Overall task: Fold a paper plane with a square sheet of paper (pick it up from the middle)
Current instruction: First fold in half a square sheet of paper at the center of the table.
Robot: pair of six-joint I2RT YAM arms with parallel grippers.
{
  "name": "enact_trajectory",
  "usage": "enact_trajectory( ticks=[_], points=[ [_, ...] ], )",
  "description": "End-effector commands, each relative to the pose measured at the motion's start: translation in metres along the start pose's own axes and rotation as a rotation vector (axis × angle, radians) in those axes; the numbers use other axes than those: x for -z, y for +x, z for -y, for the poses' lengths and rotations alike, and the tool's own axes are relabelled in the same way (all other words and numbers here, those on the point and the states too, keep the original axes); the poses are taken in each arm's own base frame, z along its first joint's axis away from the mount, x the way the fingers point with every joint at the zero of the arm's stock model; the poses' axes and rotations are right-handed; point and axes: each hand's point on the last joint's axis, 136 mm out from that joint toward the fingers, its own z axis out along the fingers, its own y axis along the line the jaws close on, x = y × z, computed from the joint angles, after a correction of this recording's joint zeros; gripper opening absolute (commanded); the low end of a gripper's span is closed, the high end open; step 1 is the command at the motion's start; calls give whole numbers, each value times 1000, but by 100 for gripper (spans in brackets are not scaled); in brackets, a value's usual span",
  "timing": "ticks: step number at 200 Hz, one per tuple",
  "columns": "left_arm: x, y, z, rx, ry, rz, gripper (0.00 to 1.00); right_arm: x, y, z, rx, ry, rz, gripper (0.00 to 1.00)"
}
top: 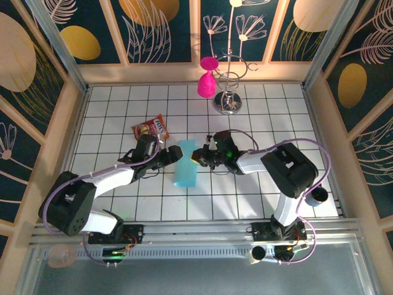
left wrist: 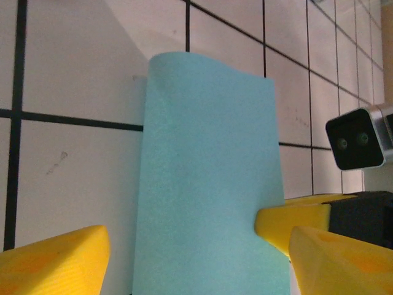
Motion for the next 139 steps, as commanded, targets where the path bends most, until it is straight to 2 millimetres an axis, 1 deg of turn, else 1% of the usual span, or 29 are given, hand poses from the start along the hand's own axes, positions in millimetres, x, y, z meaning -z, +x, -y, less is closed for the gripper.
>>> enact_trajectory(
  ticks=[1, 19, 47, 54, 70, 100, 122, 139],
  points=[
    [-3, 12, -3, -36, -8, -67, 73, 0, -8, 1, -23, 19, 63, 3],
    [-5, 19, -12, -38, -29, -93, 70, -3, -5, 9, -44, 42, 65, 3],
    [-8, 28, -14, -43, -26, -134, 64, -5, -1, 17, -70, 66, 59, 3],
    [-8, 28, -14, -46, -29, -143, 63, -6, -1, 19, -71, 72, 56, 4],
    [-9, 29, -13, -54, -28, -149, 60, -10, 0, 15, -55, 67, 49, 4],
    [-16, 28, -17, -66, -51, -166, 54, -18, 5, 23, -88, 81, 19, 4],
    [-20, 29, -21, -71, -68, -176, 49, -19, 6, 28, -103, 96, 14, 4],
    [-22, 29, -22, -70, -73, -184, 47, -19, 7, 29, -107, 96, 11, 4]
  ],
)
